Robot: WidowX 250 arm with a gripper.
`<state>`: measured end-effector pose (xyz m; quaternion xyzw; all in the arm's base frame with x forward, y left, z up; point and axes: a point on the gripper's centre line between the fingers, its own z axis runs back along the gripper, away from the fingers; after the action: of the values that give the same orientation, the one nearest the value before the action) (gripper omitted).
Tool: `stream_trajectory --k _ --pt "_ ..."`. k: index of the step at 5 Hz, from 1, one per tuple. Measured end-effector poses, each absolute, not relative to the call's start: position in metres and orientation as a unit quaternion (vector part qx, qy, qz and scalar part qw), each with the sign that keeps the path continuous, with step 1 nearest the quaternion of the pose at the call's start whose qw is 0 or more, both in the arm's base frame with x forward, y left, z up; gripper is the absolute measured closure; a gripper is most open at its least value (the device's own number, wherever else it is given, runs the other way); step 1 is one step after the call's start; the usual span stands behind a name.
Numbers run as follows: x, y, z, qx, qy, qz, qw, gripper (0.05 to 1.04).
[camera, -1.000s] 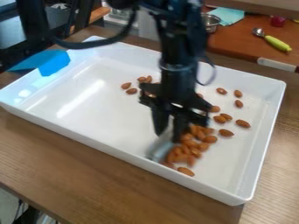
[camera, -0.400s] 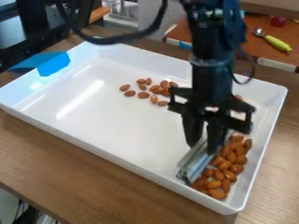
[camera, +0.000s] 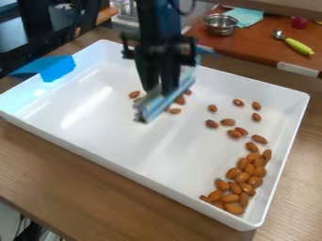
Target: Sweep into pile
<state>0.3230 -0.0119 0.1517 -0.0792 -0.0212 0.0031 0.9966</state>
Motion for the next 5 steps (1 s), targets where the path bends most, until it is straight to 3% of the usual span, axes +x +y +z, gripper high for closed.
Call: stream_trajectory --k 2,3,5 --pt "0.35 0.081 0.145 -0.024 -0.032 0.029 0.999 0.759" --pt "0.356 0.104 0.132 -0.003 -0.033 0.035 0.999 0.759" --pt "0.375 0.1 0.108 0.034 -0.049 0.036 0.998 0.759"
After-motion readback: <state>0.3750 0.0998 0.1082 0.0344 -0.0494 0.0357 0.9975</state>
